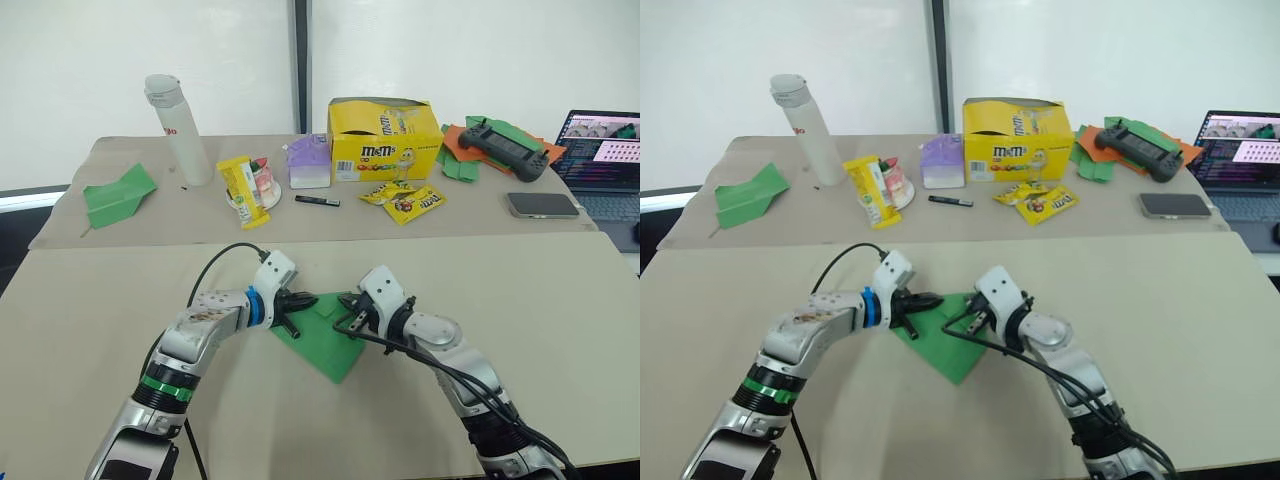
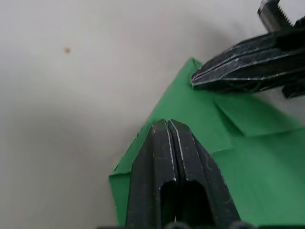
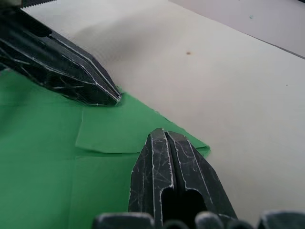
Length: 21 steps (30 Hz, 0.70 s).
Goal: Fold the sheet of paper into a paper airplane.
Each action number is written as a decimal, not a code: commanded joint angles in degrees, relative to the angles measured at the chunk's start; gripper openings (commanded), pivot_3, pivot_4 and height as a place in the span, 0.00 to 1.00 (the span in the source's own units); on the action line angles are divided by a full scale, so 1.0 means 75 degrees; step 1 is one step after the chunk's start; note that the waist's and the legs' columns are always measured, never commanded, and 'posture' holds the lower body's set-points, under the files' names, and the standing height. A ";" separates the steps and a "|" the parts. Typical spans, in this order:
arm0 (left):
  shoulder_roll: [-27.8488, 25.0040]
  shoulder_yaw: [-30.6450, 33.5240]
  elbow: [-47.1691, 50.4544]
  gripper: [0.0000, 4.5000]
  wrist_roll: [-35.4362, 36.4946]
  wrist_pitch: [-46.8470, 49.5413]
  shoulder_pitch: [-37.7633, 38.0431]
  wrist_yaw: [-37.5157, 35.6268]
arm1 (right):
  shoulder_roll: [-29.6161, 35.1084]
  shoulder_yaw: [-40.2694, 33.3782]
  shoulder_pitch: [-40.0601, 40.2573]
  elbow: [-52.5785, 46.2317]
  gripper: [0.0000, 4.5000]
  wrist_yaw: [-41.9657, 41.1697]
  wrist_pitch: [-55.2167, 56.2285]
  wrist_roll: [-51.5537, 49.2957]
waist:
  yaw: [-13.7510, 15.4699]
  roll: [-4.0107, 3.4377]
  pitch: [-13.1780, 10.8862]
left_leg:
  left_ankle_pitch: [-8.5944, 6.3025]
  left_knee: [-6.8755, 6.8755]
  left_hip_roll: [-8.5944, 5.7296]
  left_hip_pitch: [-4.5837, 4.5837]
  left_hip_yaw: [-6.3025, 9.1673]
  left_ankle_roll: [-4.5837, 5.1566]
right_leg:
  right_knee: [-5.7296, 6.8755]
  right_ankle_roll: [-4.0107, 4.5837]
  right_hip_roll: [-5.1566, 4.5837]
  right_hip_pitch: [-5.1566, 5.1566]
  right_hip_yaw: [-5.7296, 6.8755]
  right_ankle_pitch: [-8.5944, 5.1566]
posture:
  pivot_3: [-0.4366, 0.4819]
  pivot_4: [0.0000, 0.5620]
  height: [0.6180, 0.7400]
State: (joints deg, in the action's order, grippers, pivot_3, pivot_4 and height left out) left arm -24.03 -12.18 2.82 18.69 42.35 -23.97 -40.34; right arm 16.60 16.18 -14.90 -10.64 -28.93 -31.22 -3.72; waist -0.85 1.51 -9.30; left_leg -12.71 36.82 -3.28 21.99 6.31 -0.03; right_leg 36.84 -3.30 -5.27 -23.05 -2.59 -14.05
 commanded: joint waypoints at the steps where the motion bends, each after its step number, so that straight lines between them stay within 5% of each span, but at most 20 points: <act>1: 0.0296 0.0073 -0.0242 0.01 -0.0095 -0.0067 0.0164 0.0289 | -0.0188 0.0042 -0.0099 0.0016 0.00 0.0038 -0.0214 -0.0080 | -0.0001 -0.0003 0.0002 | 0.0000 0.0000 0.0000 0.0000 0.0000 0.0000 | 0.0001 0.0000 -0.0001 0.0000 0.0000 0.0000 | 0.48 0.27 1.00; 11: 0.0377 -0.0066 -0.0053 0.01 -0.0217 0.0050 0.0401 0.0360 | -0.0556 0.0216 -0.0506 0.0706 0.00 0.0279 -0.0412 0.0206 | -0.0015 -0.0015 0.0009 | 0.0000 0.0000 0.0001 -0.0002 -0.0001 0.0000 | 0.0005 0.0001 0.0001 -0.0003 -0.0001 0.0000 | 0.48 0.27 1.00; 21: 0.0357 -0.0155 -0.0065 0.01 -0.0218 0.0030 0.0425 0.0277 | 0.0101 -0.0440 -0.0166 0.0583 0.00 0.0865 -0.1084 0.0466 | 0.0057 -0.0028 0.0028 | 0.0000 0.0002 -0.0010 -0.0025 0.0003 0.0000 | -0.0006 -0.0001 -0.0007 0.0035 0.0004 0.0000 | 0.48 0.27 1.00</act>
State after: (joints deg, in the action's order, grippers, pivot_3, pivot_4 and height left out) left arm -21.06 -12.09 3.20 18.01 41.56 -21.99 -38.19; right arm 15.61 15.02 -18.07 -8.19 -24.26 -35.86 -1.80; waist -0.43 1.30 -9.09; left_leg -12.71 36.83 -3.35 21.75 6.33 -0.03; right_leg 36.76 -3.31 -5.32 -22.71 -2.54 -14.05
